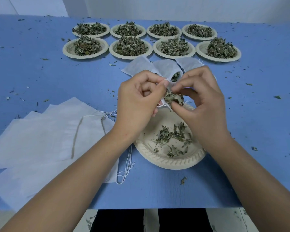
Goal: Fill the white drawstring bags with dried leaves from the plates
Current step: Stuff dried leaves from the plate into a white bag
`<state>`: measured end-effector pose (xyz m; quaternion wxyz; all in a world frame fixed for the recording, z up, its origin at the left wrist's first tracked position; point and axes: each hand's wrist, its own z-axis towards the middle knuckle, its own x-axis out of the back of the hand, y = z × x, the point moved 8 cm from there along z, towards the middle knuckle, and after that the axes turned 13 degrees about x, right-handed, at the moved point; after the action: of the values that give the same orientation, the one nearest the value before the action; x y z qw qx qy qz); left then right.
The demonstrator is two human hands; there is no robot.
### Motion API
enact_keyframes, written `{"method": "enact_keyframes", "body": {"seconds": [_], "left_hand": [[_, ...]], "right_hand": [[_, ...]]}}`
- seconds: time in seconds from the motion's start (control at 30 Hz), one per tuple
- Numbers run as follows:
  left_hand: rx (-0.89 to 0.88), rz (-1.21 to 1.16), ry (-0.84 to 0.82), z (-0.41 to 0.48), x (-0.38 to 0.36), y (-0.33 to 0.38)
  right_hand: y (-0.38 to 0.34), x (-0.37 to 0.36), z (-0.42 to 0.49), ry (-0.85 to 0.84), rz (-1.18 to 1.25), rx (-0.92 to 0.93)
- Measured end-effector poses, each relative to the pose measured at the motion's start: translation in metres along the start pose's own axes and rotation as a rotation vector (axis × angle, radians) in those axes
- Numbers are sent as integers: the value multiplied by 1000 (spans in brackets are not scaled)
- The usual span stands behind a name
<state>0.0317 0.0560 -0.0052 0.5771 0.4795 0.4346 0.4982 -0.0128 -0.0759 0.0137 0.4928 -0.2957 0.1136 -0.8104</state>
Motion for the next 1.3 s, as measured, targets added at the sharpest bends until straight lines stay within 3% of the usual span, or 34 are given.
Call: {"method": "enact_keyframes", "body": {"seconds": [0.2, 0.43, 0.6, 0.8, 0.87, 0.93, 1.03, 1.1, 1.2, 1.23, 1.3], "left_hand": [[15, -28, 28, 1, 3, -1], [14, -59, 6, 0, 2, 1], [12, -76, 55, 1, 9, 2], [38, -78, -26, 0, 0, 0], [27, -53, -23, -1, -1, 0], [20, -48, 11, -1, 3, 1], [24, -48, 84, 2, 12, 1], [29, -52, 112, 2, 15, 1], [22, -40, 103, 1, 13, 2], [15, -32, 98, 1, 12, 2], [4, -16, 97, 0, 11, 3]], "right_hand": [[-8, 11, 4, -18, -317, 42], [-10, 0, 6, -170, -287, 60], [-10, 12, 6, -54, -184, 50], [-14, -22, -1, -364, -288, 202], [-9, -14, 0, -291, -224, 174], [-2, 6, 3, -108, -131, 103], [16, 28, 3, 34, 67, -92], [30, 18, -3, -143, 172, -305], [44, -18, -32, -637, 179, -550], [42, -26, -38, -722, 206, -571], [34, -34, -34, -688, 308, -545]]}}
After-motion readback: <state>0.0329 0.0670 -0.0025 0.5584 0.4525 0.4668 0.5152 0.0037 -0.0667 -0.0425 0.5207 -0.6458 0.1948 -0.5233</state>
